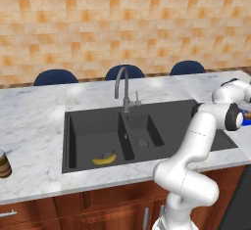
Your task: Pick up all produce items and place them in the sink. Turn on the sink faucet to wash them. Then turn the sink off and put them in the tray.
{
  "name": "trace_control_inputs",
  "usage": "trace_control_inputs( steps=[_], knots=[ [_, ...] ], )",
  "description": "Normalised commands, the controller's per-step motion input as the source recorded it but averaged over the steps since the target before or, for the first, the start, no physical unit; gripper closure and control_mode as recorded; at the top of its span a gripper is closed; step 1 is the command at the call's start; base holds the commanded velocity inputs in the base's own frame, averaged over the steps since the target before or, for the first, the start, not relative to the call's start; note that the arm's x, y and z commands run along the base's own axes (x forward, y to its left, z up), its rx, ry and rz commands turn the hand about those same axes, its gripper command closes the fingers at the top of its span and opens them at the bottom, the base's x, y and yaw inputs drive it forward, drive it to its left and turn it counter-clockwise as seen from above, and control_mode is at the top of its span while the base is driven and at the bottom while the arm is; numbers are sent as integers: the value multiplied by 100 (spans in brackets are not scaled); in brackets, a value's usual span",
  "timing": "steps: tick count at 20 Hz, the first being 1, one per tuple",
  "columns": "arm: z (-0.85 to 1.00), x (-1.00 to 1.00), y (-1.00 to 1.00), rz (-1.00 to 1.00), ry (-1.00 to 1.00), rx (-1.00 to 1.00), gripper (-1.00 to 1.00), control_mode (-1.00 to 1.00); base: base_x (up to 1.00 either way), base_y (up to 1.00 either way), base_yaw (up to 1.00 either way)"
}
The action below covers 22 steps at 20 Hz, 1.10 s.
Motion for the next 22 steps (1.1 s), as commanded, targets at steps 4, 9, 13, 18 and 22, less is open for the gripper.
trace_control_inputs(
  steps=[4,9,13,18,22],
  knots=[
    [-22,11,2,3,0,0,-100,-100,0,0,0],
    [-2,13,10,6,0,0,-100,-100,0,0,0],
    [0,16,9,8,0,0,-100,-100,0,0,0],
    [2,14,13,10,0,0,-100,-100,0,0,0],
    [28,1,23,9,0,0,-100,-100,0,0,0]
  ],
)
